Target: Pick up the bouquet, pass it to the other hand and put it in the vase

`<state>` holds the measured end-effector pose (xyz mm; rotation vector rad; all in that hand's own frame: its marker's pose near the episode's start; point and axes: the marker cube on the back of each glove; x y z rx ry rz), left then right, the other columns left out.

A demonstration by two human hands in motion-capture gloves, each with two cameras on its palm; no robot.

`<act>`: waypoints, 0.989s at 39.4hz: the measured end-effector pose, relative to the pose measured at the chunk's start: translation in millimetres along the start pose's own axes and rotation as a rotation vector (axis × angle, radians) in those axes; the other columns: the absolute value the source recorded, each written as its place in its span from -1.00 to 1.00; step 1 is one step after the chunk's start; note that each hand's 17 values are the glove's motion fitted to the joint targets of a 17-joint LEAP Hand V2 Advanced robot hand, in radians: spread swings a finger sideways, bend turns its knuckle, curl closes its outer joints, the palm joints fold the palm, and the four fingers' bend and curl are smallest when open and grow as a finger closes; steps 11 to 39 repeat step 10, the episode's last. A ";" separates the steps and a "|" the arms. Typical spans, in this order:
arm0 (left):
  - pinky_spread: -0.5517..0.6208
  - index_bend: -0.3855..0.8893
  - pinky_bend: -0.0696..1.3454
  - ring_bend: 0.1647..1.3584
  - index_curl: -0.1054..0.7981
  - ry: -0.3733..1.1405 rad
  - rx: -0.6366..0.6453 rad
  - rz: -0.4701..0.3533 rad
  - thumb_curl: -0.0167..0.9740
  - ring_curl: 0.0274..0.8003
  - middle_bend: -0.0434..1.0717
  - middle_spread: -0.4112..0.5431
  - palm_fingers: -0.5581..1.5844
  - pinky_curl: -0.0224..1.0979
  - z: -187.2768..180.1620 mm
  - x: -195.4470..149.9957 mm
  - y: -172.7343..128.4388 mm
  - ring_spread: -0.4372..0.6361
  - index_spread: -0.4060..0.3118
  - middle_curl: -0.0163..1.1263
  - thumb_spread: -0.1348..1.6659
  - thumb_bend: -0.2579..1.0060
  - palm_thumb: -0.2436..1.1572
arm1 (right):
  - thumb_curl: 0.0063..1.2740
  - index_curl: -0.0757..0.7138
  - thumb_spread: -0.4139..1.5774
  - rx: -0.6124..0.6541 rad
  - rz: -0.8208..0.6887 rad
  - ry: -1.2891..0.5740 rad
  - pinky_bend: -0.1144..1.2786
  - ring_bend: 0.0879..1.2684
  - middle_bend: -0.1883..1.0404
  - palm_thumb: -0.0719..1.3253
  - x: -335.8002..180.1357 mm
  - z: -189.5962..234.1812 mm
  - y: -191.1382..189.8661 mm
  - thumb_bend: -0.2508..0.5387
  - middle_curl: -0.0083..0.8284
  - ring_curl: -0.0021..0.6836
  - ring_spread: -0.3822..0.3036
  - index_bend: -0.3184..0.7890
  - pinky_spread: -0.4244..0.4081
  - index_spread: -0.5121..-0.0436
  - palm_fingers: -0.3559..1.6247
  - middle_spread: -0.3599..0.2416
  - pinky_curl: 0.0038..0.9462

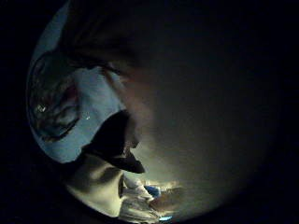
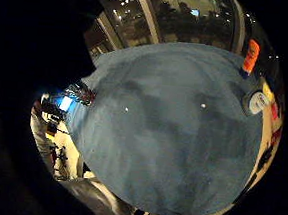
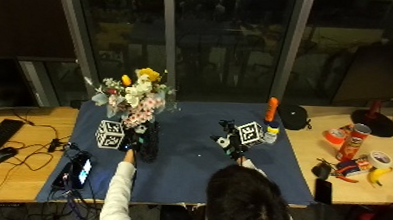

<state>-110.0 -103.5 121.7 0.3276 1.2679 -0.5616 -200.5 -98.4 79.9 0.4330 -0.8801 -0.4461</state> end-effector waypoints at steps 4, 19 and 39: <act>0.25 -0.32 -0.30 -0.21 0.14 -0.023 -0.053 -0.022 0.03 -0.04 -0.32 0.09 -0.69 -0.24 1.9 -40.5 17.1 0.09 0.32 -0.18 0.04 -0.71 -0.17 | -0.29 -0.04 0.39 0.011 0.010 0.005 -0.44 -0.47 -0.38 0.09 20.9 -3.0 6.0 -0.42 -0.05 -0.03 -0.10 -0.14 0.37 0.06 -0.03 -0.05 -0.31; 0.52 -0.29 -0.39 -0.27 -0.02 0.021 -0.060 -0.009 -0.05 -0.24 -0.46 0.39 -0.60 -0.37 5.0 -67.5 24.8 0.38 0.55 -0.36 0.07 -0.67 -0.20 | -0.28 -0.01 0.40 -0.011 0.043 0.011 -0.47 -0.50 -0.40 0.12 11.2 -4.6 23.1 -0.42 -0.06 -0.03 -0.10 -0.14 0.41 0.06 -0.02 -0.06 -0.31; 0.52 -0.29 -0.39 -0.27 -0.02 0.021 -0.060 -0.009 -0.05 -0.24 -0.46 0.39 -0.60 -0.37 5.0 -67.5 24.8 0.38 0.55 -0.36 0.07 -0.67 -0.20 | -0.28 -0.01 0.40 -0.011 0.043 0.011 -0.47 -0.50 -0.40 0.12 11.2 -4.6 23.1 -0.42 -0.06 -0.03 -0.10 -0.14 0.41 0.06 -0.02 -0.06 -0.31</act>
